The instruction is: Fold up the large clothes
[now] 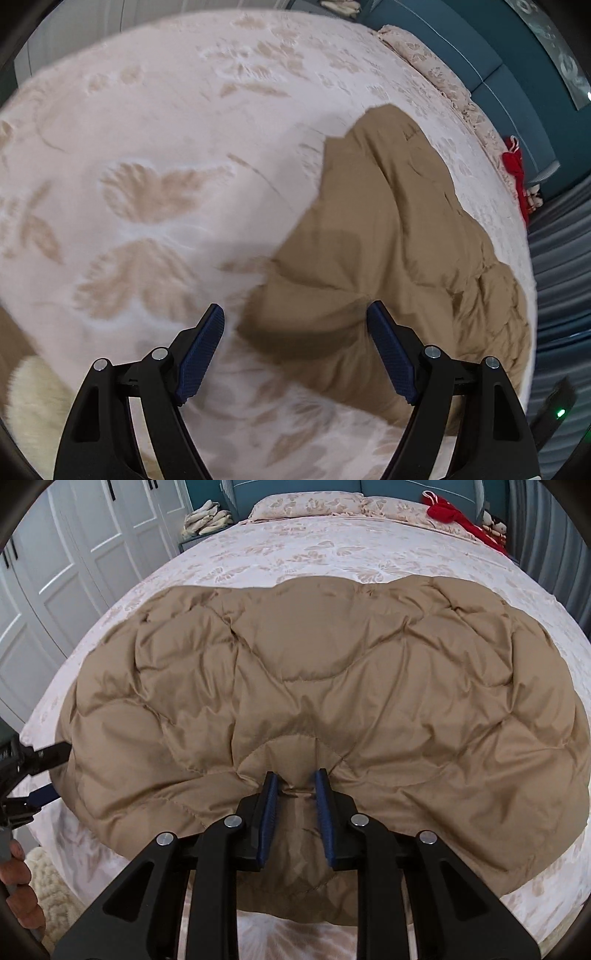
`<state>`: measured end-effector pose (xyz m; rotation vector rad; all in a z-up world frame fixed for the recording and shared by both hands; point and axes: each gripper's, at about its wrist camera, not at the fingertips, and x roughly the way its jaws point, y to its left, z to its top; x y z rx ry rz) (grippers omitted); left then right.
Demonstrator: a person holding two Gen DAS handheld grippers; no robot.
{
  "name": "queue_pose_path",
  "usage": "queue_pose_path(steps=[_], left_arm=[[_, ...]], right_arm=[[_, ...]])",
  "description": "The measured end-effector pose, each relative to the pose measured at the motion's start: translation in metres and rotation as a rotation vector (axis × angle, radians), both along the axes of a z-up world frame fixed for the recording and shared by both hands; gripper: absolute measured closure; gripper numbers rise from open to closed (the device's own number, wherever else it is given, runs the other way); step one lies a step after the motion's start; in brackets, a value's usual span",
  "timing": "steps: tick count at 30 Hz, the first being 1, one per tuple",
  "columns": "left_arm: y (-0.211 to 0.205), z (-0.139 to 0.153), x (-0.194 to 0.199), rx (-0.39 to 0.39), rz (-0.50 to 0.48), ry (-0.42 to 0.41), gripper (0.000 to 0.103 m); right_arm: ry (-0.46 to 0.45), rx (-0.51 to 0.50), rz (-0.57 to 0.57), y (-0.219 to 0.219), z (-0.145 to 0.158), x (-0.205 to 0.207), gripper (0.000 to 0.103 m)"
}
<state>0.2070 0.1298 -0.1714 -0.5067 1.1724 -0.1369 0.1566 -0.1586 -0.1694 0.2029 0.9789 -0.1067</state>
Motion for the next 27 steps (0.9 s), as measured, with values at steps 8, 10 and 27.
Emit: queue_pose_path(steps=[8,10,27], left_arm=[[-0.026,-0.001,0.014,-0.035,0.004,-0.003,0.041],[-0.033,0.009,0.014,-0.012,-0.013,-0.024,0.060],[-0.113,0.144,-0.029,0.081,-0.215,-0.341,0.091]], right_arm=[[-0.014,0.015,-0.003,-0.002,-0.009,0.001,0.082],[-0.018,0.018,-0.003,-0.002,-0.010,0.000,0.082],[0.017,0.212,-0.039,-0.042,0.017,-0.049,0.094]])
